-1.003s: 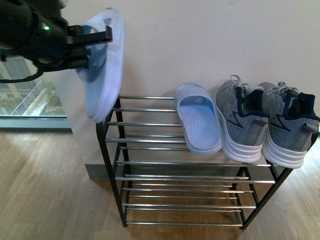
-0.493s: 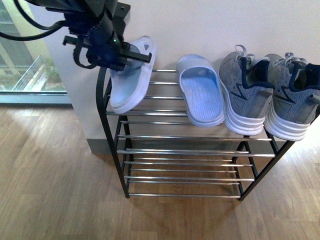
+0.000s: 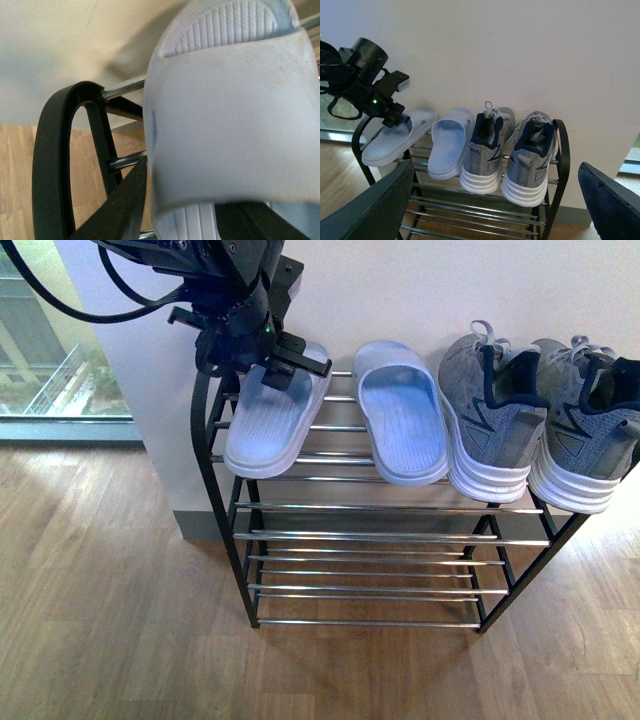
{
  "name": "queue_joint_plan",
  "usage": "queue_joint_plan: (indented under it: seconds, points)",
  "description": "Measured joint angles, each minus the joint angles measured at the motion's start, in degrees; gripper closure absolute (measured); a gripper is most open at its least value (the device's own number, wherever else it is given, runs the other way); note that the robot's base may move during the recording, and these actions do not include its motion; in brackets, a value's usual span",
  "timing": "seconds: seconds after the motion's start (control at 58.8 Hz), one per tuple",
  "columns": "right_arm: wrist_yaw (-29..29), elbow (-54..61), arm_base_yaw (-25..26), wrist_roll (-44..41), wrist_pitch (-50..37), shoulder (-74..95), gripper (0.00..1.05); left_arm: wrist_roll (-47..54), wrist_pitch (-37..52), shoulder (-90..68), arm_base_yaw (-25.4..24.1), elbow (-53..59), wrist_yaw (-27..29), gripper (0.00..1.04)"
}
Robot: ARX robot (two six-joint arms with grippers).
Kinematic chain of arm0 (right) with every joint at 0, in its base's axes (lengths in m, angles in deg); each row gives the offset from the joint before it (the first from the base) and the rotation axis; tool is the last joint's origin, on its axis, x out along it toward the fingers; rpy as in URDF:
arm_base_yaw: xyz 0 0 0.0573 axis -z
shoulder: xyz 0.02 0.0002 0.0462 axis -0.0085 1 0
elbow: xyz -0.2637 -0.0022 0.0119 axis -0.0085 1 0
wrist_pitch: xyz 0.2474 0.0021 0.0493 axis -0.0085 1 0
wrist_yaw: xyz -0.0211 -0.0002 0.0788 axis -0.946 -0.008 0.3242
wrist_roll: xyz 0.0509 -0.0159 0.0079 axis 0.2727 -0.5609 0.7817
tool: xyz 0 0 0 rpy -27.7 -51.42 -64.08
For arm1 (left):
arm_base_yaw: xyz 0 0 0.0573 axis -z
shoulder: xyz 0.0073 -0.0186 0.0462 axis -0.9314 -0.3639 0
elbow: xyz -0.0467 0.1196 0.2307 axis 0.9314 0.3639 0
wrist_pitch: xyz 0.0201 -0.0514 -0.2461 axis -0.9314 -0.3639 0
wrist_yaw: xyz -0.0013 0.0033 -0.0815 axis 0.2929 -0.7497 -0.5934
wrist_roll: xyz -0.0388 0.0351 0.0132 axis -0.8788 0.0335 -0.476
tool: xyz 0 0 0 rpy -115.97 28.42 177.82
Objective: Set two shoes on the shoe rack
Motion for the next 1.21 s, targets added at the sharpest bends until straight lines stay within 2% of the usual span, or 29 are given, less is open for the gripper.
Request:
queue_joint_plan:
  seconds: [0.17, 0.306, 0.323, 0.357, 0.391, 0.425, 0.459, 0.493, 0.527, 0.629, 0.714, 0.952, 1.207]
  points:
    - [0.00, 0.00, 0.00, 0.00, 0.00, 0.00, 0.09, -3.08, 3.26, 7.50, -0.52, 8.07, -4.04, 0.31]
    - [-0.02, 0.00, 0.00, 0.00, 0.00, 0.00, 0.09, -5.03, 7.72, 16.13, -1.16, 15.72, -3.85, 0.08]
    - [0.00, 0.00, 0.00, 0.00, 0.00, 0.00, 0.09, -5.09, 7.87, 16.70, -1.18, 15.91, -3.82, 0.08]
    - [0.00, 0.00, 0.00, 0.00, 0.00, 0.00, 0.09, -5.14, 13.31, 18.03, -1.22, 18.21, -0.61, 0.13]
    - [0.02, 0.00, 0.00, 0.00, 0.00, 0.00, 0.09, -5.16, 26.51, 19.34, -1.33, 23.69, 5.05, 0.20]
    - [0.02, 0.00, 0.00, 0.00, 0.00, 0.00, 0.09, -5.16, 36.37, 20.39, -1.70, 28.63, 7.37, 0.25]
    - [-0.02, 0.00, 0.00, 0.00, 0.00, 0.00, 0.09, -5.18, 45.46, 21.64, -2.21, 34.05, 8.15, 0.30]
    - [-0.04, 0.00, 0.00, 0.02, 0.00, 0.00, 0.09, -5.18, 50.69, 22.49, -2.58, 37.57, 8.11, 0.34]
    - [-0.02, 0.00, 0.00, 0.00, 0.00, 0.00, 0.09, -5.22, 61.96, 25.09, -3.72, 46.25, 7.72, 0.43]
    - [0.00, 0.00, 0.00, 0.00, 0.00, 0.00, 0.09, -5.33, 74.73, 31.41, -6.10, 58.77, 6.19, 0.59]
    - [0.00, 0.00, 0.00, 0.00, 0.00, 0.00, 0.09, -5.40, 78.99, 36.89, -8.04, 65.94, 5.11, 0.72]
    - [0.00, 0.00, 0.00, 0.00, 0.00, 0.00, 0.09, -5.68, 82.36, 46.51, -10.64, 80.63, 1.57, 1.04]
    - [0.00, 0.00, 0.00, 0.00, 0.00, 0.00, 0.09, -5.57, 83.19, 58.31, -14.19, 93.44, -1.31, 1.03]
